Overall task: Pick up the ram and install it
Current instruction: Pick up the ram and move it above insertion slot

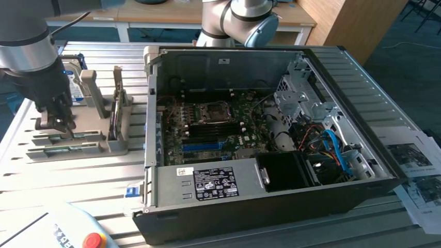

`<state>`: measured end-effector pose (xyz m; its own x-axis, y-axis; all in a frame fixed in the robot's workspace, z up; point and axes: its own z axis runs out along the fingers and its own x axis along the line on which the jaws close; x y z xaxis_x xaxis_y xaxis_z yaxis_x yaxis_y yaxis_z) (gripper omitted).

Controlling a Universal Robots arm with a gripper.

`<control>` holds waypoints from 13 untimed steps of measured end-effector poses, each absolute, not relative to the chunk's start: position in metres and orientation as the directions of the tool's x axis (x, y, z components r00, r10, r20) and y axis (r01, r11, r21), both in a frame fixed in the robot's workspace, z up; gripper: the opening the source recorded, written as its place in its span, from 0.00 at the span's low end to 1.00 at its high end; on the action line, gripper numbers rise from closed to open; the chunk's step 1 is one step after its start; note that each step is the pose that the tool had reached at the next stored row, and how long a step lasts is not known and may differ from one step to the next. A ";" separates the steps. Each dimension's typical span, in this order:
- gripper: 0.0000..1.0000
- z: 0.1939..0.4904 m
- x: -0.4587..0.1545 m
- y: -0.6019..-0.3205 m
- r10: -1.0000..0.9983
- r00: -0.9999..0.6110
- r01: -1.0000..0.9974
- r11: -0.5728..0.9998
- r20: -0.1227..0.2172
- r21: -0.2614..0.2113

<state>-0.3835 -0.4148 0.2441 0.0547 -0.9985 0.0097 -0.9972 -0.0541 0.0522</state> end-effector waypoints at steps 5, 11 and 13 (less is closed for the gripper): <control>0.31 0.244 -0.384 -0.416 -0.998 0.055 -0.997 -0.054 0.010 0.052; 0.31 0.243 -0.384 -0.416 -0.998 0.055 -0.997 -0.054 0.010 0.052; 0.31 0.241 -0.384 -0.416 -0.998 0.055 -0.997 -0.054 0.010 0.052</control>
<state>-0.3837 -0.4158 0.2413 0.0547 -0.9985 0.0097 -0.9972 -0.0541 0.0521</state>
